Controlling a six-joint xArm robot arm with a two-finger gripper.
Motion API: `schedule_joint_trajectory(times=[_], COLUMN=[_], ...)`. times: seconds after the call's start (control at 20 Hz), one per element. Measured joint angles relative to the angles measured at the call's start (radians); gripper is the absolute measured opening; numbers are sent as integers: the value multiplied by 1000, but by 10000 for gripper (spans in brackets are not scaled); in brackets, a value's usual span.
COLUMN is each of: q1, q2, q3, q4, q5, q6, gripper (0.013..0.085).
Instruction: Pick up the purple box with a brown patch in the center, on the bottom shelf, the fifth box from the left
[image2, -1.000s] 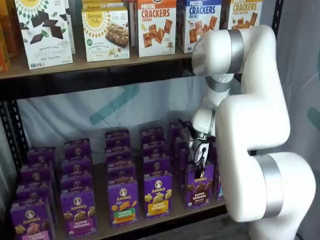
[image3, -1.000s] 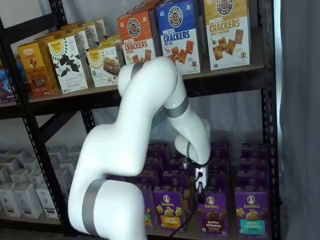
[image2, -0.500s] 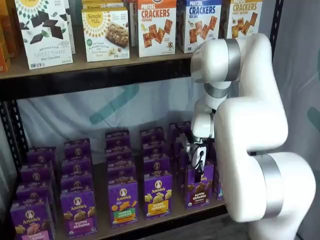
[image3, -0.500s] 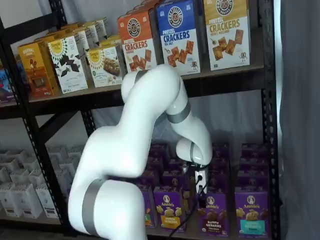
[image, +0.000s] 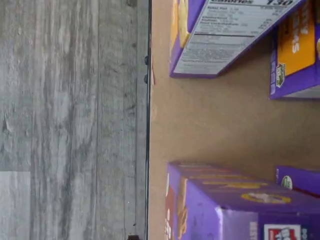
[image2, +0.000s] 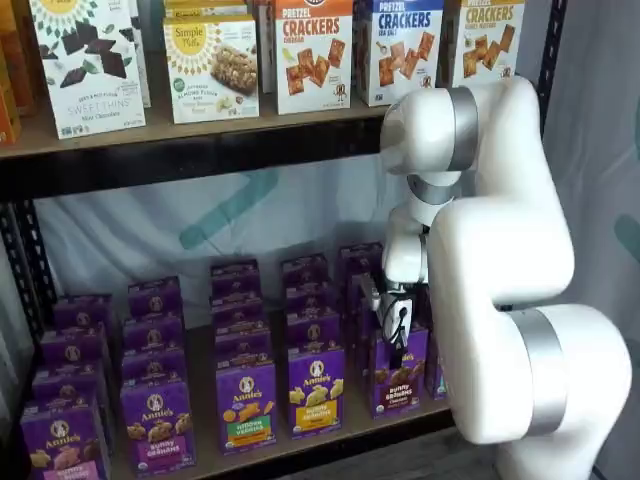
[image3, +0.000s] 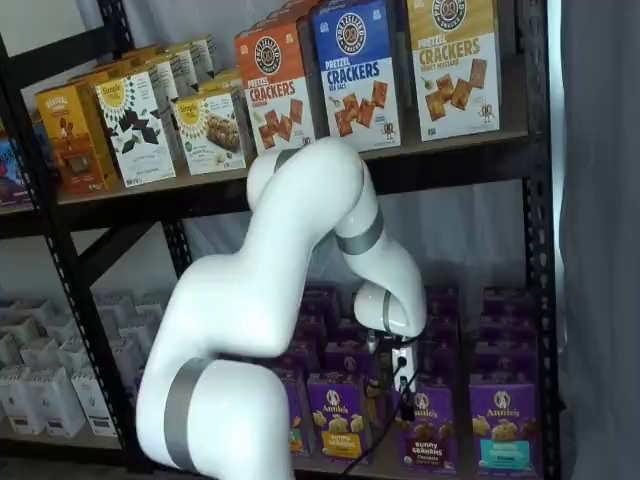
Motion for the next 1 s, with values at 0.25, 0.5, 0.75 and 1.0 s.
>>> schedule_joint_trajectory(times=[0.25, 0.5, 0.75, 1.0], q1=[-3, -4, -2, -1], q2=[2, -1, -6, -12], q3=[-6, 0, 10, 19], q4=[-32, -41, -44, -46], q5=[15, 16, 6, 4], q6=[27, 35, 39, 42], gripper=[730, 650, 610, 490])
